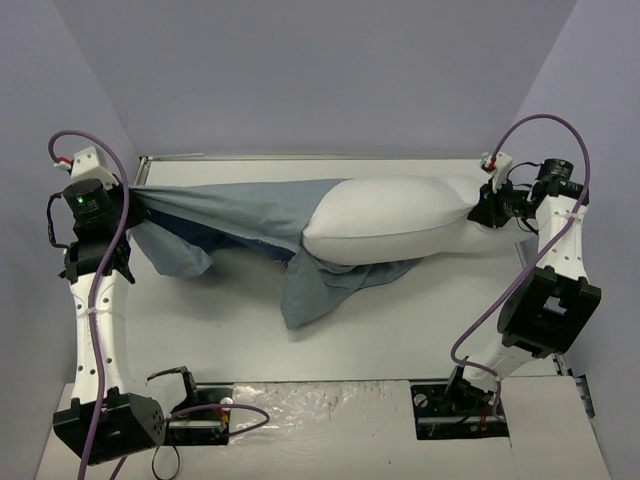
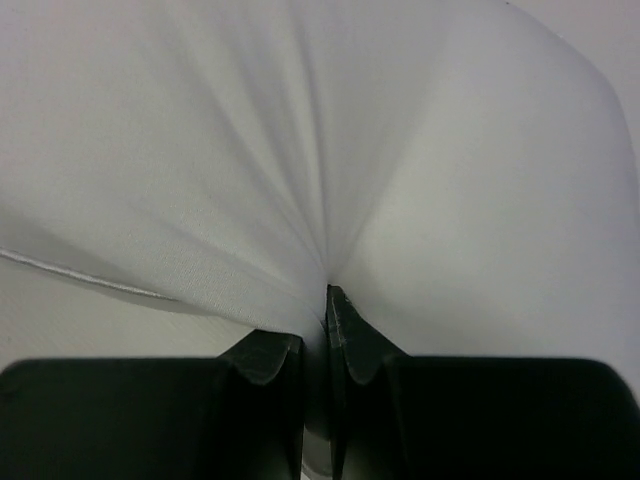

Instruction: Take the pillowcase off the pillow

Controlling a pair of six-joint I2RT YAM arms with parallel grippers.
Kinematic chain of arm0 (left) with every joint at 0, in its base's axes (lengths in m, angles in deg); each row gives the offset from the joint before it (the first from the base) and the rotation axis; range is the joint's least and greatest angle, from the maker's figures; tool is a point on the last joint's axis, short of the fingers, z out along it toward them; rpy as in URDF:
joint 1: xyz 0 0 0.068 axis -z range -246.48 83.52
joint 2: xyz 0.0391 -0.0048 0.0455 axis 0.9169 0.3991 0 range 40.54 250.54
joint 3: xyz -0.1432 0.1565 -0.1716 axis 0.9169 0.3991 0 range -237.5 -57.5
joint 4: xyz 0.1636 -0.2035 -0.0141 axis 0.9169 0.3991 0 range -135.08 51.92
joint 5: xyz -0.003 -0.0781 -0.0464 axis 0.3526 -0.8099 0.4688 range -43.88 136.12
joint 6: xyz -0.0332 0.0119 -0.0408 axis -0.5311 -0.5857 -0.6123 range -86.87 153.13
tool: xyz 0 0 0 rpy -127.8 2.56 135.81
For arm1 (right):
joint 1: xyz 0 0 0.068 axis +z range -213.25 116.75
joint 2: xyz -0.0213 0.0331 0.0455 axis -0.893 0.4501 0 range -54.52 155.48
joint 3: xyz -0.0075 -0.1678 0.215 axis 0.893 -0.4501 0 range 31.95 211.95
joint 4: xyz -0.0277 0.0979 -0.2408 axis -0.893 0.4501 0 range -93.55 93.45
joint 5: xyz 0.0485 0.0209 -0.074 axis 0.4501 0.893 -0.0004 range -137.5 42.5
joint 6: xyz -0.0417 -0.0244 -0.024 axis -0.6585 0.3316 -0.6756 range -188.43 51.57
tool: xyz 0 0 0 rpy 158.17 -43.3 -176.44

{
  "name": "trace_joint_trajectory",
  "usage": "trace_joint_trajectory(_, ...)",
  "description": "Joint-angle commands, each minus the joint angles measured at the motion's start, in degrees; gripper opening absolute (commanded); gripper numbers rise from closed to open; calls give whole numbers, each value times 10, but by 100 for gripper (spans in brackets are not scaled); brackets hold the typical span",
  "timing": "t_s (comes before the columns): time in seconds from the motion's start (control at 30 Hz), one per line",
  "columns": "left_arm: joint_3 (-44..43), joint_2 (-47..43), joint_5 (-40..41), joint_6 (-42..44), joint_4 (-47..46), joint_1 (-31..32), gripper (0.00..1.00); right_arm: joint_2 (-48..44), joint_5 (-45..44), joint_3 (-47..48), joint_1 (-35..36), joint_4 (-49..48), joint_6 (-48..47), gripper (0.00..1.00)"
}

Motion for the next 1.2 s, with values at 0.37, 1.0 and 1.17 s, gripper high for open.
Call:
trace_joint_trajectory(0.37, -23, 12, 54, 42, -34, 40, 2, 4, -1, 61, -11, 275, -332, 63)
trace_joint_trajectory(1.0, -65, 60, 14, 28, 2, 115, 11, 5, -78, 98, 142, 20, 287, 79)
trace_joint_trajectory(1.17, -58, 74, -17, 13, -4, 142, 11, -66, -352, 29, 160, -114, 558, 97)
